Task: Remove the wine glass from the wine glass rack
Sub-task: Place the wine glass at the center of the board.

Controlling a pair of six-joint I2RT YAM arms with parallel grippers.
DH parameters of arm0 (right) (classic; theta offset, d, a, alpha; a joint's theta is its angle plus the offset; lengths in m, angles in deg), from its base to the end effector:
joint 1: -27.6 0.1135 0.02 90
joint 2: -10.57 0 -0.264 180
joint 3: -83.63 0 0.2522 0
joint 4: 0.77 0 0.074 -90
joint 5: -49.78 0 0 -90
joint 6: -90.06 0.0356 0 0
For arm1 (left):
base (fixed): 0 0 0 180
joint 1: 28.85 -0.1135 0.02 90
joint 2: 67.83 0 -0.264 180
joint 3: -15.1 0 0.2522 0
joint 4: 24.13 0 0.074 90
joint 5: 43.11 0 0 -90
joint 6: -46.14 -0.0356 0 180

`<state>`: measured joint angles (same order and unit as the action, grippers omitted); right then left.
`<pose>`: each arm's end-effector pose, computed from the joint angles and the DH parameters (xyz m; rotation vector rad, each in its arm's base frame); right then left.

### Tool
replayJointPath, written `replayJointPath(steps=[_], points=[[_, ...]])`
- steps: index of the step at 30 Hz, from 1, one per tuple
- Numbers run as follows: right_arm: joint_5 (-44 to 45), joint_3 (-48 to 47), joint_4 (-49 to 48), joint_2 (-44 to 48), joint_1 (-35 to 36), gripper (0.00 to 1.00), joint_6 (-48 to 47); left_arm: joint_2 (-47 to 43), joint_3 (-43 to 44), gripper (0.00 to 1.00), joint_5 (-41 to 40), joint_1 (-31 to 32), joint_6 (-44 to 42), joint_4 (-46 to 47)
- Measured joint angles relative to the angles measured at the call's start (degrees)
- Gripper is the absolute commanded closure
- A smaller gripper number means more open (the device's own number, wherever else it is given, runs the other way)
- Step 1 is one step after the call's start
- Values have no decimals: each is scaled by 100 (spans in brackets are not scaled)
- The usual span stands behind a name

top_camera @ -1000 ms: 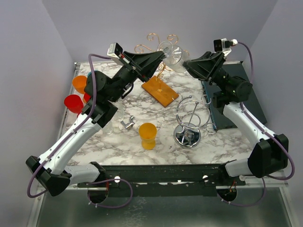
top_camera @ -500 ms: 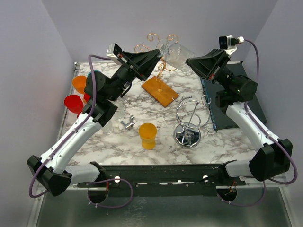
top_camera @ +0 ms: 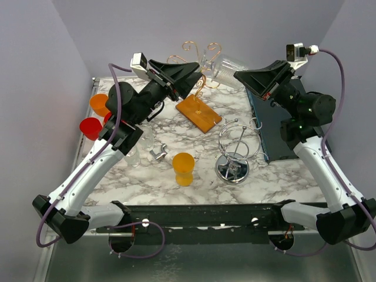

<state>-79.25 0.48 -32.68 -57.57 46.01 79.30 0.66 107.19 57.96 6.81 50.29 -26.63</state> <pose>0.2156 0.0954 0.4981 -0.2258 1.1095 1.8031 0.2040 -0.1548 0.4993 -0.5463 1.4082 -2.0358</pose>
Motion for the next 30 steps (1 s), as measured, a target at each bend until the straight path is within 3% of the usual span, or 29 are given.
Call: replayJointPath(steps=[10, 15, 16, 27, 30], points=[[164, -409, 1515, 59, 0, 99, -688, -61, 70, 26, -369, -68, -925, -1134], [380, -861, 2559, 50, 2, 99, -1128, -293, 164, 9, -564, -46, -1567, -1969], [442, -970, 2763, 39, 9, 99, -1224, -356, 181, 1, -603, -15, -1676, -2162], [640, -2450, 5193, -472, 52, 99, -2218, -964, 960, 1, -1541, 61, -3016, -3805], [793, -2883, 5886, -765, 337, 99, -2542, -1040, 1405, 1, -1827, 61, -3399, -4144]])
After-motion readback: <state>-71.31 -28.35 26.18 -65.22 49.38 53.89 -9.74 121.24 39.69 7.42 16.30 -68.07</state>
